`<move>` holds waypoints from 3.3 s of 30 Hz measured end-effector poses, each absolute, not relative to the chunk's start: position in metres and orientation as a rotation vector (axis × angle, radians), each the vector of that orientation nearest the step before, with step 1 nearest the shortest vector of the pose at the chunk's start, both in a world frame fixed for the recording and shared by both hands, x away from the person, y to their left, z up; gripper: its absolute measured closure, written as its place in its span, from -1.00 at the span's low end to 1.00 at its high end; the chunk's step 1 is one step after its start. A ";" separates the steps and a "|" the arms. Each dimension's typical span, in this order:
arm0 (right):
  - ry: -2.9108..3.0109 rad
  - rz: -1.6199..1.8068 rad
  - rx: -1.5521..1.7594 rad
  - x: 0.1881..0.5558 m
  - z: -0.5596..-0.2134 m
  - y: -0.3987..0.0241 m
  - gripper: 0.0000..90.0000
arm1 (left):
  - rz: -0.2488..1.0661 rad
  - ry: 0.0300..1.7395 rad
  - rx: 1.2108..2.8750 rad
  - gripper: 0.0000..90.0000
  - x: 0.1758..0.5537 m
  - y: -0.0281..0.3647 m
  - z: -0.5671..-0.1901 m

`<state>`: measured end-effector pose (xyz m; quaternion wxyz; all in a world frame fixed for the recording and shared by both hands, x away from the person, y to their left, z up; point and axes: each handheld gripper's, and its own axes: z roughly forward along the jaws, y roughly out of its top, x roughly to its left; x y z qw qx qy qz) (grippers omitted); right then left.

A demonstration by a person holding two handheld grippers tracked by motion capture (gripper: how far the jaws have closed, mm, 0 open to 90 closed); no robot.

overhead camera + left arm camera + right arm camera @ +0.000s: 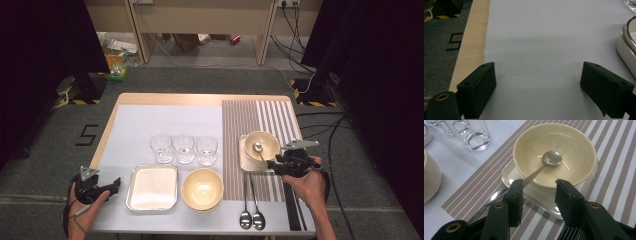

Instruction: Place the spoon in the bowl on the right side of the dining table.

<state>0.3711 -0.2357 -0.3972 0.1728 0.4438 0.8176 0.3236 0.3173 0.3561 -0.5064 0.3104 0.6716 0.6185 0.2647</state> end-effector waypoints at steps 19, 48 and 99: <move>2.275 0.975 1.301 0.368 -0.393 -0.247 0.26 | 0.699 1.633 1.773 -0.72 0.317 0.356 -0.506; 2.227 0.921 1.400 0.350 -0.405 -0.293 0.24 | 0.696 1.635 1.770 -0.73 0.318 0.356 -0.507; 2.219 0.864 1.503 0.329 -0.435 -0.320 0.02 | 0.697 1.635 1.771 -0.73 0.318 0.356 -0.507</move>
